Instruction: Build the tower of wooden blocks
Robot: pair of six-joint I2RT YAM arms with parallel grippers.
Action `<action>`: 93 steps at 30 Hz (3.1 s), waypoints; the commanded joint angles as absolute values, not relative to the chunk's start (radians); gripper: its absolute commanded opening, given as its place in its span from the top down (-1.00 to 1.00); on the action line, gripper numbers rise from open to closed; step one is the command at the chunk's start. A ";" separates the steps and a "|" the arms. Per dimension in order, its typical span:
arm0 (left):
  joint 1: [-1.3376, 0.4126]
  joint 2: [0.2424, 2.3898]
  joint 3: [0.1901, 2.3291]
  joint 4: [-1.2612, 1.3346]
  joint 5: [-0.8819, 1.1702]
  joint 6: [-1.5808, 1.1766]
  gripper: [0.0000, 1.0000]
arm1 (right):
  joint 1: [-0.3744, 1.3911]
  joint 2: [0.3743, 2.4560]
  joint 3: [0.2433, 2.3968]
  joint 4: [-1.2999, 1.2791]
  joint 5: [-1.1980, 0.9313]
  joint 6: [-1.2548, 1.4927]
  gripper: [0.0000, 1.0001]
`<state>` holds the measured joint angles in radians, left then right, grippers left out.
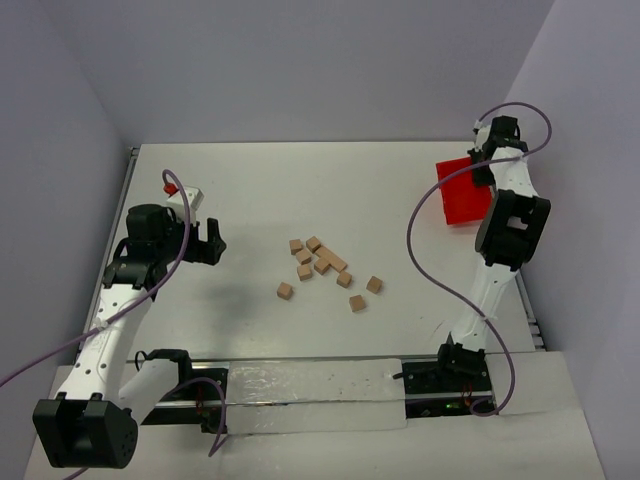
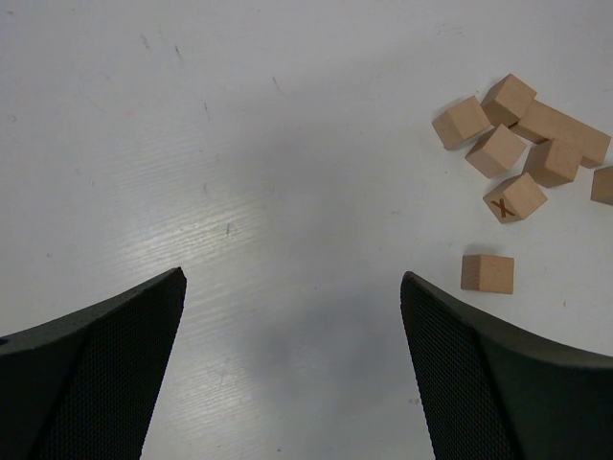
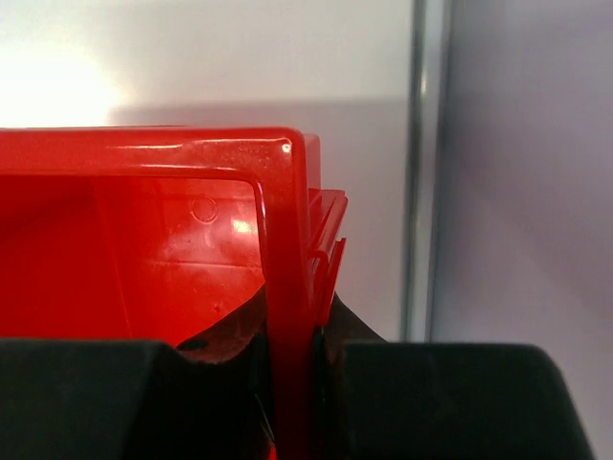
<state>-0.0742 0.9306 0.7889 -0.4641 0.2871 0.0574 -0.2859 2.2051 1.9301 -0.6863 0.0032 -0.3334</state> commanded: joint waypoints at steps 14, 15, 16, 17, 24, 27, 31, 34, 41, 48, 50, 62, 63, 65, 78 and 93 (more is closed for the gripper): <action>-0.064 0.933 0.790 -0.459 0.328 0.074 -0.98 | -0.333 2.431 2.228 -0.828 -0.157 -0.328 0.85; -0.064 0.934 0.790 -0.459 0.328 0.074 -0.98 | -0.334 2.431 2.227 -0.828 -0.156 -0.327 0.82; -0.064 0.935 0.790 -0.459 0.327 0.074 -0.98 | -0.334 2.433 2.225 -0.828 -0.153 -0.326 0.71; -0.064 0.934 0.790 -0.460 0.326 0.075 -0.99 | -0.334 2.434 2.222 -0.828 -0.151 -0.324 0.59; -0.064 0.924 0.790 -0.460 0.326 0.074 -0.98 | -0.336 2.378 2.221 -0.841 -0.113 -0.324 -0.59; -0.064 0.913 0.788 -0.457 0.328 0.075 -0.99 | -0.333 2.315 2.237 -0.872 -0.105 -0.331 -0.82; -0.064 0.897 0.787 -0.460 0.337 0.078 -0.98 | -0.318 2.211 2.264 -0.919 -0.115 -0.340 -0.96; -0.064 0.888 0.785 -0.458 0.348 0.084 -0.98 | -0.297 2.088 2.242 -0.942 -0.126 -0.352 -0.98; -0.064 0.866 0.775 -0.459 0.383 0.106 -0.98 | -0.163 1.794 2.059 -0.947 -0.164 -0.383 -0.99; -0.064 0.860 0.767 -0.455 0.402 0.118 -0.99 | 0.124 1.521 1.653 -0.843 -0.140 -0.338 -0.99; -0.064 0.863 0.769 -0.457 0.403 0.119 -0.98 | 0.229 1.478 1.509 -0.806 -0.133 -0.292 -0.99; -0.064 0.895 0.786 -0.469 0.406 0.107 -0.99 | 0.566 1.442 1.120 -0.569 -0.009 -0.118 -0.99; -0.064 0.893 0.787 -0.468 0.403 0.106 -0.99 | 0.578 1.457 1.120 -0.569 -0.003 -0.120 -0.96; -0.064 0.887 0.783 -0.463 0.399 0.104 -0.99 | 0.588 1.480 1.133 -0.569 -0.002 -0.119 -0.88; -0.064 0.879 0.781 -0.464 0.396 0.106 -0.99 | 0.684 1.700 1.225 -0.583 -0.002 -0.135 -0.41; -0.064 0.877 0.781 -0.465 0.402 0.109 -0.99 | 0.690 1.889 1.327 -0.542 0.028 -0.178 -0.29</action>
<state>-0.0700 0.8909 0.7689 -0.4733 0.3790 0.1104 0.6849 1.8601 1.2702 -0.5705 0.0210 -0.1563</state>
